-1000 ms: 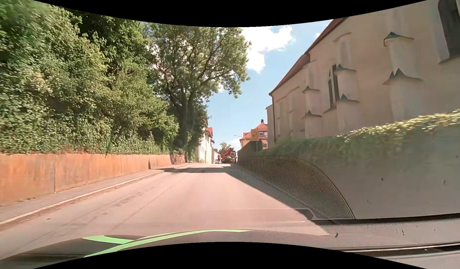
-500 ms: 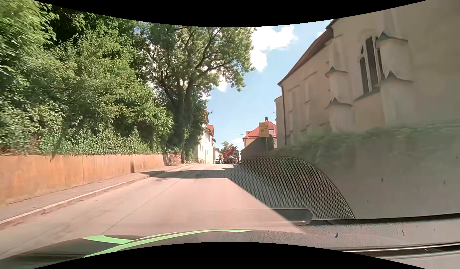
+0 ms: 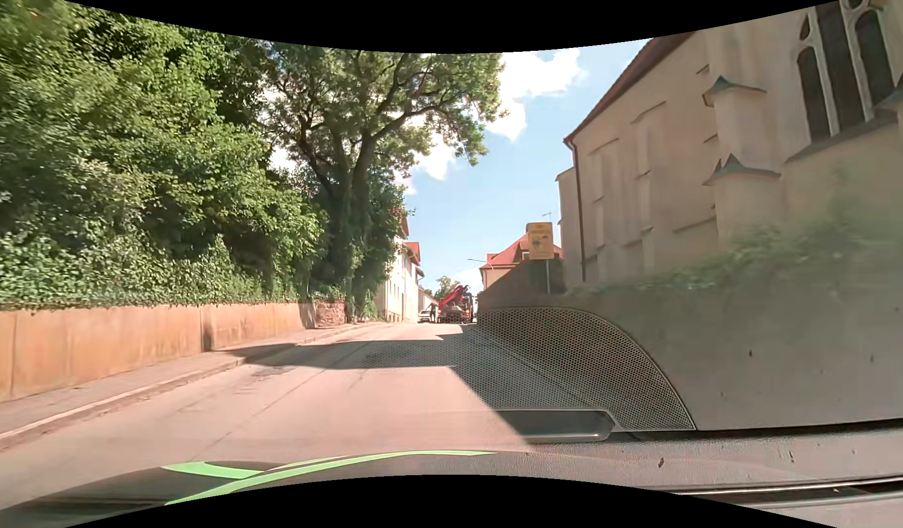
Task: Follow the waypoints while adhering to traffic rules and regulations
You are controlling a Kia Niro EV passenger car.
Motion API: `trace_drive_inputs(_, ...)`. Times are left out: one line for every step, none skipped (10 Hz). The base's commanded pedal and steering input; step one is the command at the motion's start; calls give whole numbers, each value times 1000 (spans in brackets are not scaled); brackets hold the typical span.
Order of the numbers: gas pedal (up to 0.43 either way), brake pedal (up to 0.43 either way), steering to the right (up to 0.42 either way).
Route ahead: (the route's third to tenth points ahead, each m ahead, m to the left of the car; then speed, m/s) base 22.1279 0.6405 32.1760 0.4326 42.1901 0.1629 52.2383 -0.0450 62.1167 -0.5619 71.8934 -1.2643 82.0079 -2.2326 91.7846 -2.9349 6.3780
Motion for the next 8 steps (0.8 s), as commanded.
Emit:
trace_drive_inputs(0,79,-4)
trace_drive_inputs(0,85,-4)
trace_drive_inputs(0,79,-4)
trace_drive_inputs(0,79,-4)
trace_drive_inputs(0,79,-4)
trace_drive_inputs(0,79,-4)
trace_drive_inputs(0,79,-4)
trace_drive_inputs(0,85,-4)
